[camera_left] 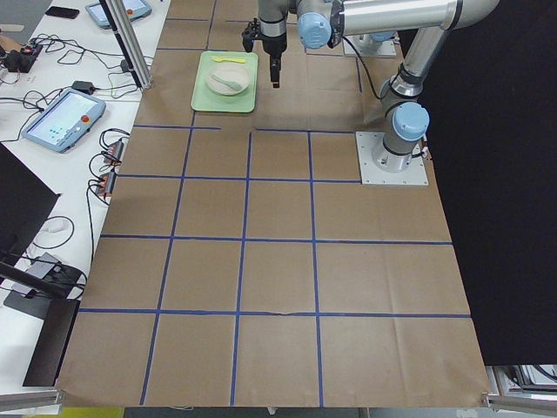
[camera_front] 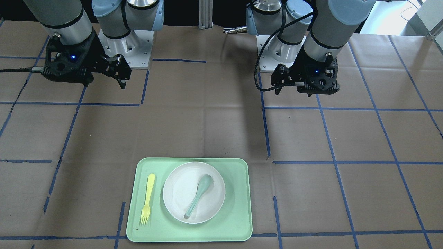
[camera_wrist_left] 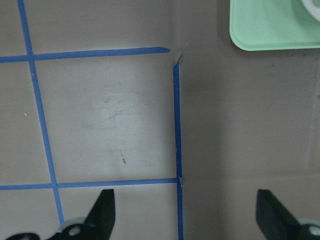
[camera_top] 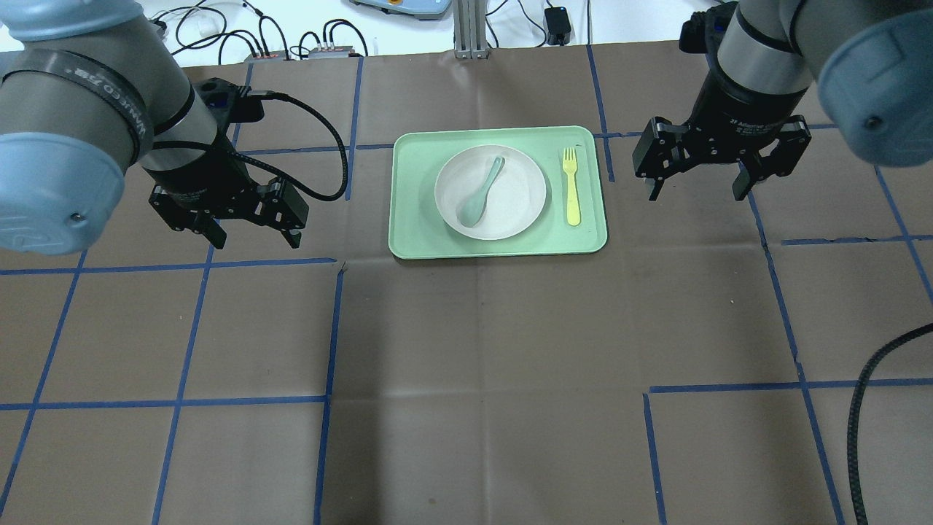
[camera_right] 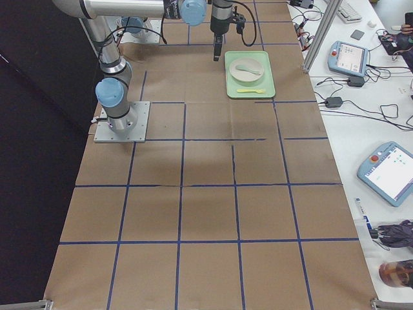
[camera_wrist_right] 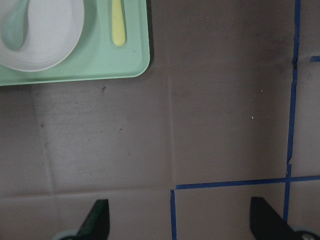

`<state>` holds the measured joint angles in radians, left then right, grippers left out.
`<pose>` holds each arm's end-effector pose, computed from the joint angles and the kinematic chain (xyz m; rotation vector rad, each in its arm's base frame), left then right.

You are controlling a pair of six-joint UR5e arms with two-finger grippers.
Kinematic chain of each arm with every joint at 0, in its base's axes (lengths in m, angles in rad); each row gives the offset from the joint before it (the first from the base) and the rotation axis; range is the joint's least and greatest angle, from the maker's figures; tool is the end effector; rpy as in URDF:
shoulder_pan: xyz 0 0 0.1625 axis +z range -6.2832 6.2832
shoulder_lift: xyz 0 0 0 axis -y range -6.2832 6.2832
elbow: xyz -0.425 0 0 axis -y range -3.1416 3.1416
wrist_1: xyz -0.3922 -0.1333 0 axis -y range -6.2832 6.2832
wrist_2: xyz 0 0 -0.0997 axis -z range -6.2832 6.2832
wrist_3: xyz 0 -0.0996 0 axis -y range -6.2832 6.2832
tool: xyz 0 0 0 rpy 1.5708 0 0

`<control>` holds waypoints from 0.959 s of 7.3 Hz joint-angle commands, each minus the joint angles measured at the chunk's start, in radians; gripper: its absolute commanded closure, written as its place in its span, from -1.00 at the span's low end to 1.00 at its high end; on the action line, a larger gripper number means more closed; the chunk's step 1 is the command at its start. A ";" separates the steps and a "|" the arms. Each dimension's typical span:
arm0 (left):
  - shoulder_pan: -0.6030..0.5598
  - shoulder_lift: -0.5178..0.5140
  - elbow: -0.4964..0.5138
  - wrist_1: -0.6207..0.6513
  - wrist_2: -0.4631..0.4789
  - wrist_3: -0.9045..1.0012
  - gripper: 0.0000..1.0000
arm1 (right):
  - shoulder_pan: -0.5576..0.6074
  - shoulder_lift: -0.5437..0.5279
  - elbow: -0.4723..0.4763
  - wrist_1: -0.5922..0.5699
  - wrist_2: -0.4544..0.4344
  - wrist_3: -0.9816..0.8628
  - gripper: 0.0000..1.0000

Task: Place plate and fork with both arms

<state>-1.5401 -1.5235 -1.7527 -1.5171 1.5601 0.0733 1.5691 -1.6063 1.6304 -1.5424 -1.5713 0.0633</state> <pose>-0.1202 -0.4638 0.4271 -0.0659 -3.1235 -0.1254 0.1325 -0.4716 0.4731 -0.1020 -3.1367 -0.0823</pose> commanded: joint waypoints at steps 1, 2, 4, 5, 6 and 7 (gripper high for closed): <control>0.000 -0.001 -0.001 0.000 0.000 -0.001 -1.00 | 0.002 0.006 -0.003 -0.002 -0.006 0.021 -1.00; 0.000 -0.001 -0.001 0.000 0.000 -0.001 -1.00 | 0.002 0.014 -0.004 -0.004 -0.006 0.021 -1.00; 0.000 -0.003 -0.001 0.000 -0.002 -0.003 -1.00 | -0.001 0.019 -0.006 -0.010 -0.006 0.012 -1.00; 0.000 -0.003 -0.001 0.000 -0.002 -0.003 -1.00 | -0.001 0.019 -0.006 -0.010 -0.006 0.012 -1.00; 0.000 -0.003 -0.001 0.000 -0.002 -0.003 -1.00 | -0.001 0.019 -0.006 -0.010 -0.007 0.012 -1.00; 0.000 -0.001 -0.001 0.000 -0.002 -0.003 -1.00 | -0.001 0.019 -0.006 -0.010 -0.009 0.010 -1.00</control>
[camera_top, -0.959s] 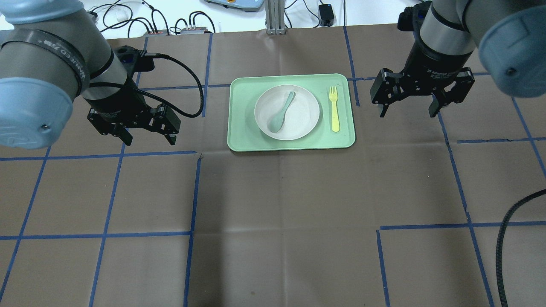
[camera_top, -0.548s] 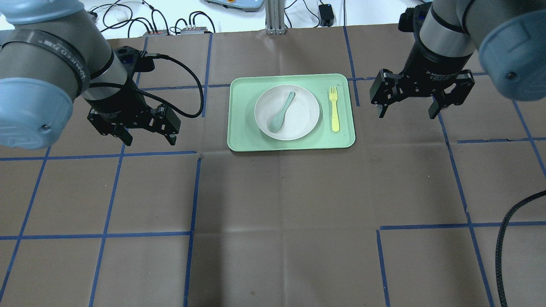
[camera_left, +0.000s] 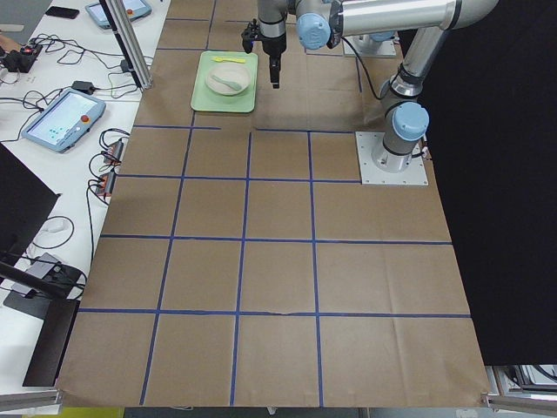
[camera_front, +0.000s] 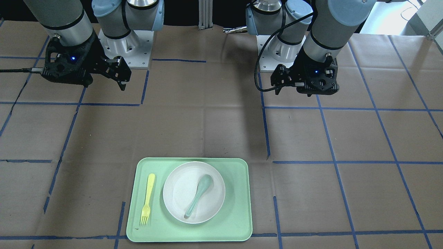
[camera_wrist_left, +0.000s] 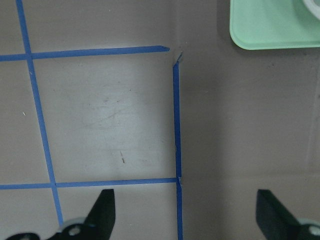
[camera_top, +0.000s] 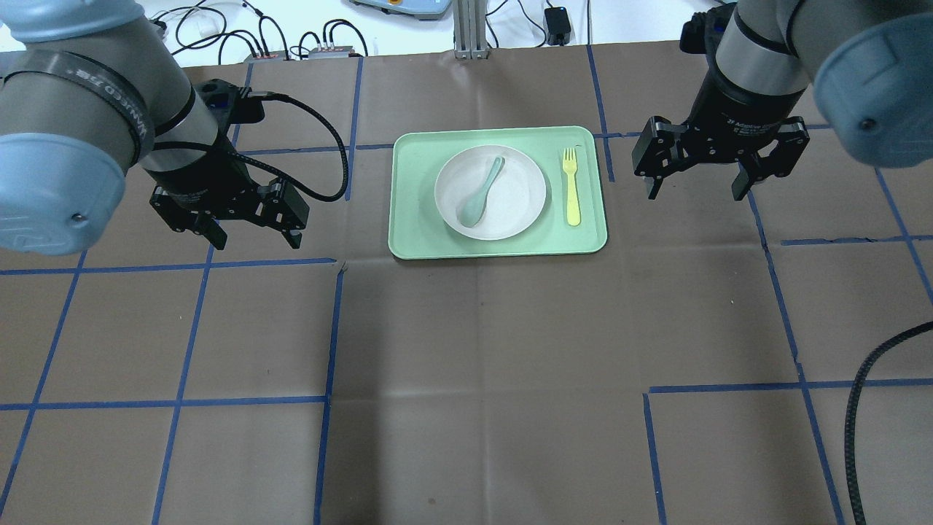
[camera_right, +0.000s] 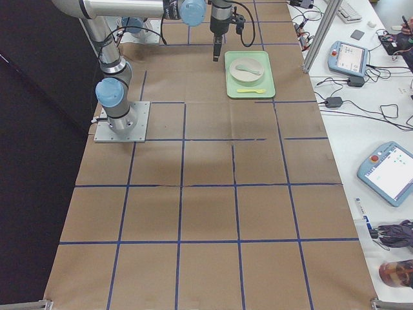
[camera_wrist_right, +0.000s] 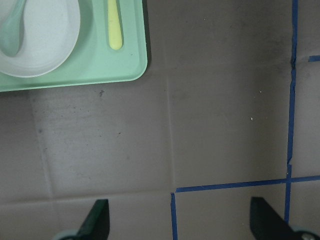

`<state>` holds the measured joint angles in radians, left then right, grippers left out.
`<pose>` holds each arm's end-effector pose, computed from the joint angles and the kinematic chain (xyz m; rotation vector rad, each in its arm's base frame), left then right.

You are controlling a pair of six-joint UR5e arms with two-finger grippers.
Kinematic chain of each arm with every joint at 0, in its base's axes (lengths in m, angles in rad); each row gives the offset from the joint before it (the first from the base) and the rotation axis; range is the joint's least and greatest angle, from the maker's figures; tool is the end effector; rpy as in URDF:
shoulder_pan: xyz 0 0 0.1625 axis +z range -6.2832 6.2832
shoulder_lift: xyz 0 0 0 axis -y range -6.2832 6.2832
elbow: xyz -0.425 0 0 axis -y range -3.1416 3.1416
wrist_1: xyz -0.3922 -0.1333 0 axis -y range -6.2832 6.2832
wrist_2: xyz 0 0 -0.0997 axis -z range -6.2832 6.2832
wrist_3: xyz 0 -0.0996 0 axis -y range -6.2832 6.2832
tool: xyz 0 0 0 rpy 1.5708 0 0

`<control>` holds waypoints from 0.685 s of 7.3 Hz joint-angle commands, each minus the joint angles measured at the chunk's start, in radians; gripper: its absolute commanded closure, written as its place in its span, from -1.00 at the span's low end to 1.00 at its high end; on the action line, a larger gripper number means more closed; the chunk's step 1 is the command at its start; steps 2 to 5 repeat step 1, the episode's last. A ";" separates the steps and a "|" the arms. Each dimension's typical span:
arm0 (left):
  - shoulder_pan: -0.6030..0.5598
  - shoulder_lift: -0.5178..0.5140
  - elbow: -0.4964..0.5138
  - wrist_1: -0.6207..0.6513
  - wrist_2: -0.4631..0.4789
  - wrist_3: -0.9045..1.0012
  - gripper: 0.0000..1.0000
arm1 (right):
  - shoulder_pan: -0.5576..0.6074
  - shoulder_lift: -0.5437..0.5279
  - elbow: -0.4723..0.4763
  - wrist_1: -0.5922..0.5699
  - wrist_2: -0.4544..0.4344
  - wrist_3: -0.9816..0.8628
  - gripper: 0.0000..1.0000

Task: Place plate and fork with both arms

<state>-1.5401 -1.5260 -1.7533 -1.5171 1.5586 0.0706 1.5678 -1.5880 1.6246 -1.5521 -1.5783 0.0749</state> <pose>-0.1203 -0.4644 0.4256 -0.0615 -3.1219 -0.1301 0.1311 -0.4791 0.4681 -0.1216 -3.1286 -0.0861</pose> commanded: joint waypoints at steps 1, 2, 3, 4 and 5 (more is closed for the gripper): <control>0.000 0.001 0.000 0.000 0.001 0.000 -1.00 | 0.000 0.000 0.001 0.000 -0.002 -0.003 -1.00; 0.000 0.001 0.000 0.000 0.001 0.000 -1.00 | 0.000 0.000 0.001 0.000 -0.002 -0.003 -1.00; 0.000 0.001 0.000 0.000 0.001 0.000 -1.00 | 0.000 0.000 0.001 0.000 -0.002 -0.003 -1.00; 0.000 0.001 0.000 0.000 0.001 0.000 -1.00 | 0.000 0.000 0.001 0.000 -0.002 -0.003 -1.00; 0.000 0.001 0.000 0.000 0.001 0.000 -1.00 | 0.000 0.000 0.001 0.000 -0.002 -0.003 -1.00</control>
